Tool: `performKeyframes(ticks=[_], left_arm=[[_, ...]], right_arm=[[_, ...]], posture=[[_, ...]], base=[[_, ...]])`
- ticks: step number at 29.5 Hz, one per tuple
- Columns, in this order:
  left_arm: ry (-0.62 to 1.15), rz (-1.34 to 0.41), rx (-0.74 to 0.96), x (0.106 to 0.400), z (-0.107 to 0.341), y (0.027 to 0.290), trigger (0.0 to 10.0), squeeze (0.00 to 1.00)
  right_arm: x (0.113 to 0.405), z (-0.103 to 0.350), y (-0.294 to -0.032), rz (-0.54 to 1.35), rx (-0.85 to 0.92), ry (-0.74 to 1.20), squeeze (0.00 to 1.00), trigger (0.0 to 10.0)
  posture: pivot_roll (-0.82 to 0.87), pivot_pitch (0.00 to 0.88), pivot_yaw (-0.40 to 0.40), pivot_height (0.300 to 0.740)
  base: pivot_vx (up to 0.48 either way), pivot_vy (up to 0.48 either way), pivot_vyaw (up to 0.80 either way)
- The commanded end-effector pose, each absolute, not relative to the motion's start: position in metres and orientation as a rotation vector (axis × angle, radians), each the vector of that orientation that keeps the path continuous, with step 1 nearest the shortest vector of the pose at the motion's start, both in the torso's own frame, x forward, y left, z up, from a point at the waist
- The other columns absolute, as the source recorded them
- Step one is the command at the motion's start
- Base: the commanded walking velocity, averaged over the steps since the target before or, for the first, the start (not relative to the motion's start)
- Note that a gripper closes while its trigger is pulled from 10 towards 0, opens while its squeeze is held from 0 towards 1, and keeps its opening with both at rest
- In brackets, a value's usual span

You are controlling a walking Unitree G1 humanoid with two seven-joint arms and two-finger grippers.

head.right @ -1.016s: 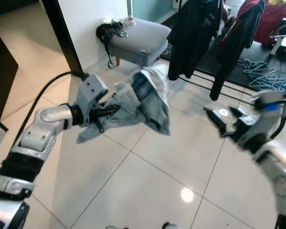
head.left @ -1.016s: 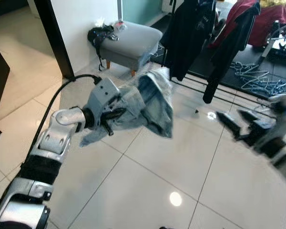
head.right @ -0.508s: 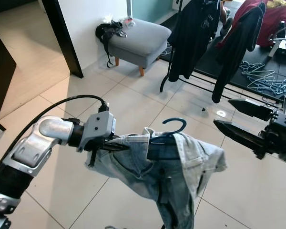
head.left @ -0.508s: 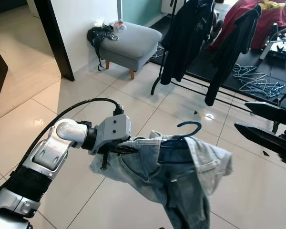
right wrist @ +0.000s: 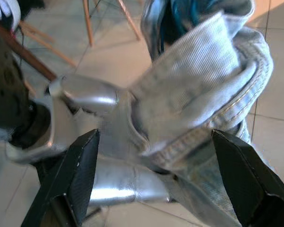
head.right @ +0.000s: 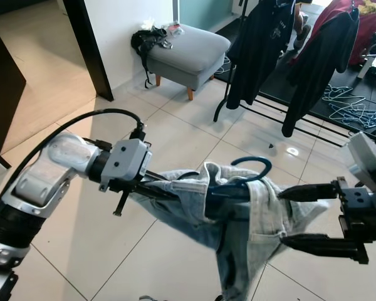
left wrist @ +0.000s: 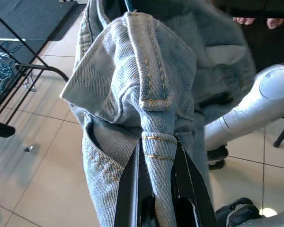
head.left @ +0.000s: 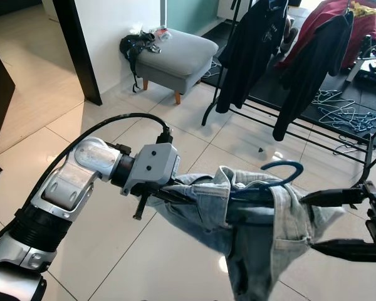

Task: Hang hanger

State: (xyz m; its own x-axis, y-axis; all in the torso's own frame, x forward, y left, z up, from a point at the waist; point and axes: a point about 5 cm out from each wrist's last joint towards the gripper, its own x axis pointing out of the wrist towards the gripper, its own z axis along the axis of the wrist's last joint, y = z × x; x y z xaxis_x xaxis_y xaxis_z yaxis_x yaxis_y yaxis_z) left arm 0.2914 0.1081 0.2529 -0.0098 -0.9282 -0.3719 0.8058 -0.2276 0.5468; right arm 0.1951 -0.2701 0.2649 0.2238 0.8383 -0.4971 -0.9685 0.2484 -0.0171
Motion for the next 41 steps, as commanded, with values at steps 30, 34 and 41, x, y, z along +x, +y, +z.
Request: performKeyframes(ticks=[30,34,41], left_arm=[[-0.261,-1.748,0.779,0.28,0.27,0.109,10.0,0.0],[-0.273,-1.743,0.773,0.28,0.273,0.107,10.0,0.0],[-0.284,-1.736,0.768,0.28,0.276,0.106,10.0,0.0]], right_arm=[[0.199,0.317,-0.269,1.334,-0.452,0.253,0.0,10.0],[0.199,0.306,-0.266,1.33,-0.482,0.315,0.0,10.0],[0.197,0.285,-0.258,1.357,-0.472,0.399,0.0,10.0]], posture=[[-0.05,0.174,-0.016,0.74],[-0.05,0.174,-0.014,0.74],[-0.05,0.172,-0.015,0.74]], base=[[0.0,0.0,0.0],[0.0,0.0,0.0],[0.0,0.0,0.0]])
